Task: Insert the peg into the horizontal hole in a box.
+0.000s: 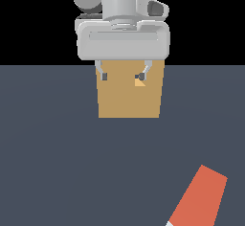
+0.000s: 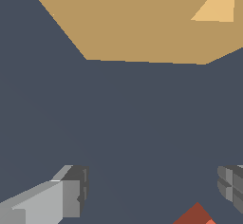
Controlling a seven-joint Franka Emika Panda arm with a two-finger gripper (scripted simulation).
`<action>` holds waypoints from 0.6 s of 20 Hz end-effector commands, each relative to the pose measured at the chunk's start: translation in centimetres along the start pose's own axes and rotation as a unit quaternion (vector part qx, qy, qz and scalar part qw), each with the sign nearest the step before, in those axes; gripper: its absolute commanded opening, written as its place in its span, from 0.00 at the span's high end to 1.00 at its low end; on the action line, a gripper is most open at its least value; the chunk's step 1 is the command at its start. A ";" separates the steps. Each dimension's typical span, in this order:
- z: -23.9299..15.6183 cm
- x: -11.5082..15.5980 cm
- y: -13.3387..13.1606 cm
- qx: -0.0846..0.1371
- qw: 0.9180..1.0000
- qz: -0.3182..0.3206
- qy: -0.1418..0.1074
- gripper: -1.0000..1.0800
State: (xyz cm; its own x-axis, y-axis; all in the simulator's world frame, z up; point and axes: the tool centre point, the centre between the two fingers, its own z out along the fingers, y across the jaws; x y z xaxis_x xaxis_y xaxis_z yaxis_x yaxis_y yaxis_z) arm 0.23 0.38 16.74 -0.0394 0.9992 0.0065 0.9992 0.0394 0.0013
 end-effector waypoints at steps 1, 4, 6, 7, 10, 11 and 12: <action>0.0 0.0 0.0 0.000 1.000 0.000 0.000 0.04; 0.1 -0.3 0.1 0.000 1.000 0.005 0.000 0.04; 0.3 -0.8 0.4 0.000 1.000 0.014 0.000 0.04; 0.5 -1.1 0.6 0.000 1.000 0.020 0.000 0.04; 1.1 -2.6 1.2 0.000 0.999 0.044 -0.001 0.04; 1.3 -3.2 1.5 0.000 0.998 0.055 -0.001 0.04; 1.6 -3.9 1.8 0.000 0.998 0.067 -0.001 0.04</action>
State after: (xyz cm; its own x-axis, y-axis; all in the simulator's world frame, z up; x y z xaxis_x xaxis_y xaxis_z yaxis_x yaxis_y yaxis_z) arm 1.76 -2.44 15.53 0.0620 0.9981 0.0049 0.9981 -0.0620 0.0016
